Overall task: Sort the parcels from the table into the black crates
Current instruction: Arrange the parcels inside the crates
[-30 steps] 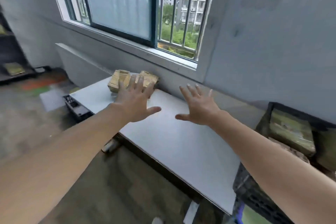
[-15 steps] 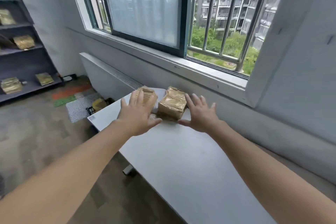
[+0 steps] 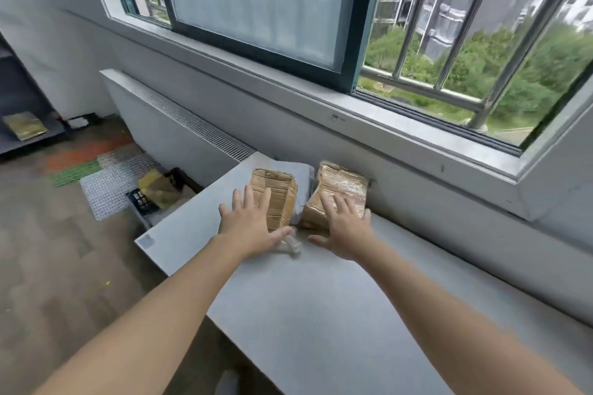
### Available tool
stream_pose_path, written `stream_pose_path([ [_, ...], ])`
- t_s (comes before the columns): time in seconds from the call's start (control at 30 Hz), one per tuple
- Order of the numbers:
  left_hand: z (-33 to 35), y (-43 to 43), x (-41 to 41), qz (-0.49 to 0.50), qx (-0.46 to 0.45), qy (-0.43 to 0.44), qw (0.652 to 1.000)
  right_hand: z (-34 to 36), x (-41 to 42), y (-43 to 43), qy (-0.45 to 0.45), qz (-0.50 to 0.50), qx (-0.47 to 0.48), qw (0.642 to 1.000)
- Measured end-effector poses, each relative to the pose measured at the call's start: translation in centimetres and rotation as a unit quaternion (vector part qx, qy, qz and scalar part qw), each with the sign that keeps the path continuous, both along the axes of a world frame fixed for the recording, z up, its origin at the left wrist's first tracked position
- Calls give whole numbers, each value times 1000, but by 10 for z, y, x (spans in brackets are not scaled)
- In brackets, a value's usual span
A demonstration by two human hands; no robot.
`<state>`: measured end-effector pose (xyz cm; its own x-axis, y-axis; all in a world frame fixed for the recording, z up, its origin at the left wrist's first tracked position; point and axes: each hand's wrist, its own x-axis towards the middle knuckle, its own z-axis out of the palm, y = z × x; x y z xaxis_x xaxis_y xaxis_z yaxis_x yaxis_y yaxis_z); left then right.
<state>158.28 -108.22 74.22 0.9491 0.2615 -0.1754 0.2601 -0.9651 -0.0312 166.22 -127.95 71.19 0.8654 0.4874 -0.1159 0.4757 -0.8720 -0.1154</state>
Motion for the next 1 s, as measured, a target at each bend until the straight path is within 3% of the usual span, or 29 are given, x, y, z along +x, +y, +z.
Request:
stream_pose_path([
  [0.2, -48, 76, 57, -2, -119, 45, 992, -28, 26, 78, 66, -30, 52, 996],
  [0.33, -74, 105, 75, -8, -219, 79, 973, -42, 37, 116, 112, -104, 103, 983],
  [0.5, -97, 119, 101, 48, -465, 55, 882, -57, 43, 143, 146, -218, 205, 943],
  [0.67, -90, 119, 116, 119, -550, -15, 826, -47, 56, 158, 183, -317, 319, 874],
  [1.0, -3, 106, 136, 162, -704, -97, 684, 41, 80, 144, 200, -350, 514, 757],
])
